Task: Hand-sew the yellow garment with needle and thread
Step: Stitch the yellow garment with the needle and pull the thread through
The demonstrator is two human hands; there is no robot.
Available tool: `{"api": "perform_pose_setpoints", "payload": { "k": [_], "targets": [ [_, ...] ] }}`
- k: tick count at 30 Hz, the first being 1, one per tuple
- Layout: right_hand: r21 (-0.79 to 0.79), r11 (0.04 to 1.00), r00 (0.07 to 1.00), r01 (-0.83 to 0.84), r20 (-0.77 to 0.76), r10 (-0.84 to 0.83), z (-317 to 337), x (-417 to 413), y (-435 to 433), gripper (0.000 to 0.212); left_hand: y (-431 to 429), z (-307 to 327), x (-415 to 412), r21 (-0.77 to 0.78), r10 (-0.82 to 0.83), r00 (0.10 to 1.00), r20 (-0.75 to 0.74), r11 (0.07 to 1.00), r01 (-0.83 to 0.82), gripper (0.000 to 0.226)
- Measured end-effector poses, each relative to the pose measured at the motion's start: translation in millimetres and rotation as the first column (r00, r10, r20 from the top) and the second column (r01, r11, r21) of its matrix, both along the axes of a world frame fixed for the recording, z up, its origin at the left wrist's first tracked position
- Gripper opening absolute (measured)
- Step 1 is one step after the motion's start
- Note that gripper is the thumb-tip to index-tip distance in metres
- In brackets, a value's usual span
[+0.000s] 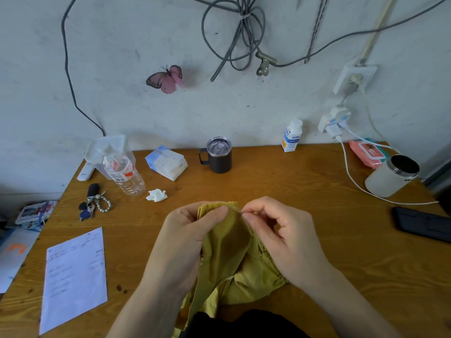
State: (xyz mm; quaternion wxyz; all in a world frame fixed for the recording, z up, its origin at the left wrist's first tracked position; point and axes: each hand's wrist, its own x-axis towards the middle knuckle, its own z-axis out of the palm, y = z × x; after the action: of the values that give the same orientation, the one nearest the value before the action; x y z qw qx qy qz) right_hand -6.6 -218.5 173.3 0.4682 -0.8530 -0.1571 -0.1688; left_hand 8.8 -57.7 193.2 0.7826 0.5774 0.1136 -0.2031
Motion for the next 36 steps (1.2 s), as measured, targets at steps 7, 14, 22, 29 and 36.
{"api": "perform_pose_setpoints", "payload": {
  "k": [7, 14, 22, 29, 36],
  "targets": [
    [-0.047, 0.999, 0.999, 0.017, -0.031, -0.019, 2, 0, -2, 0.014, 0, 0, -1, -0.001, -0.009, 0.999, 0.031, 1.000, 0.009, 0.017],
    [-0.060, 0.998, 0.996, -0.015, -0.087, 0.010, 3, 3, -5, 0.008, -1, 0, -1, 0.178, -0.057, 0.991, 0.121, 0.983, 0.035, 0.021],
    [-0.001, 0.989, 0.934, -0.148, -0.330, 0.140, 5, 5, -10, 0.028, 1, 4, -2, 0.357, -0.130, 0.965, 0.228, 0.933, 0.042, 0.014],
    [-0.072, 0.996, 0.973, -0.058, -0.227, 0.040, 7, 1, -5, 0.009, -4, 0, -5, 0.483, -0.120, 0.941, 0.315, 0.874, -0.050, 0.017],
    [-0.267, 0.961, 0.986, 0.078, -0.121, -0.114, 9, -4, 2, 0.006, -16, -5, -13, 0.596, -0.103, 0.871, 0.480, 0.766, -0.238, 0.017]
  ]
}}
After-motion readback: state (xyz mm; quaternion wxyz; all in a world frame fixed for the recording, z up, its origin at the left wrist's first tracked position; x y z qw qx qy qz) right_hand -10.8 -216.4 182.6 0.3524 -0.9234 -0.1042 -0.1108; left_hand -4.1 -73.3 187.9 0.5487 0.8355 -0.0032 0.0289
